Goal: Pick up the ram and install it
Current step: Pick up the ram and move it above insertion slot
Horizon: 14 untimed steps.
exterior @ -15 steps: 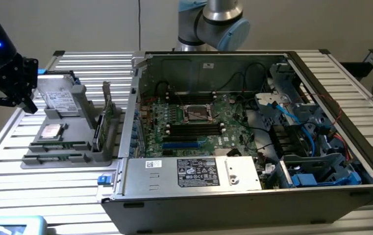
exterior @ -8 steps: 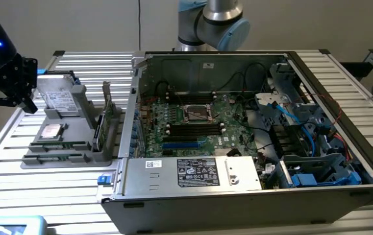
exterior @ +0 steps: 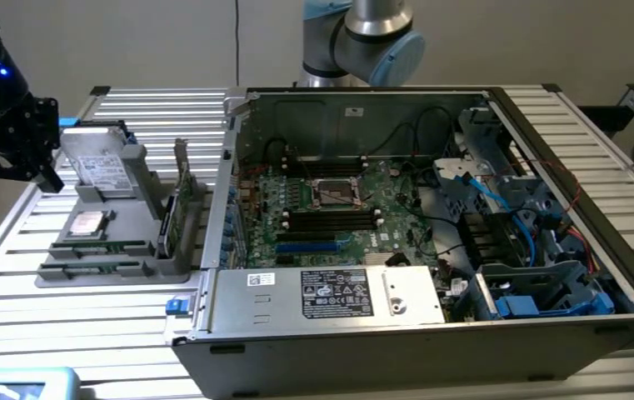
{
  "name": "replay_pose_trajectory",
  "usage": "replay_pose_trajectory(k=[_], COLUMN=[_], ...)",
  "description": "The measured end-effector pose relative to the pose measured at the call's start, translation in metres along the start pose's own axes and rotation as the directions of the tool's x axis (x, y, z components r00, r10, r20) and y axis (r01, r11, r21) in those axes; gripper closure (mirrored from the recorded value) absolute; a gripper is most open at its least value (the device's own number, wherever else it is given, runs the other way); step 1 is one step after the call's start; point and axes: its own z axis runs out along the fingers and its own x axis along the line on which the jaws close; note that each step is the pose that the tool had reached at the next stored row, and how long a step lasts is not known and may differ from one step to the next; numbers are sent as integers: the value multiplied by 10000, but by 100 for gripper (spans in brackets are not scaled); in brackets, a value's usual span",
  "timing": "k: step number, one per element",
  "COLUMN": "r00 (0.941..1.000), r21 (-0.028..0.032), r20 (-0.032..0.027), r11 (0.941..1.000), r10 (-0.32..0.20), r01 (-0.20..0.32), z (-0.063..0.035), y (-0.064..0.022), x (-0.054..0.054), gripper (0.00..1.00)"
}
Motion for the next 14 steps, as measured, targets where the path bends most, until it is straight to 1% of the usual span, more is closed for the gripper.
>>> replay_pose_trajectory(k=[2,5,10,14], r00=[9994,9968,9898,9866], r21=[-3,-12,-24,-37], r20=[-15,-37,-50,-52], r11=[9994,9968,9898,9866], r10=[-352,-804,-1423,-1632], r01=[352,804,1423,1632], z=[1,-1,0,0], y=[0,0,0,1], x=[1,0,0,0], gripper=[89,89,89,89])
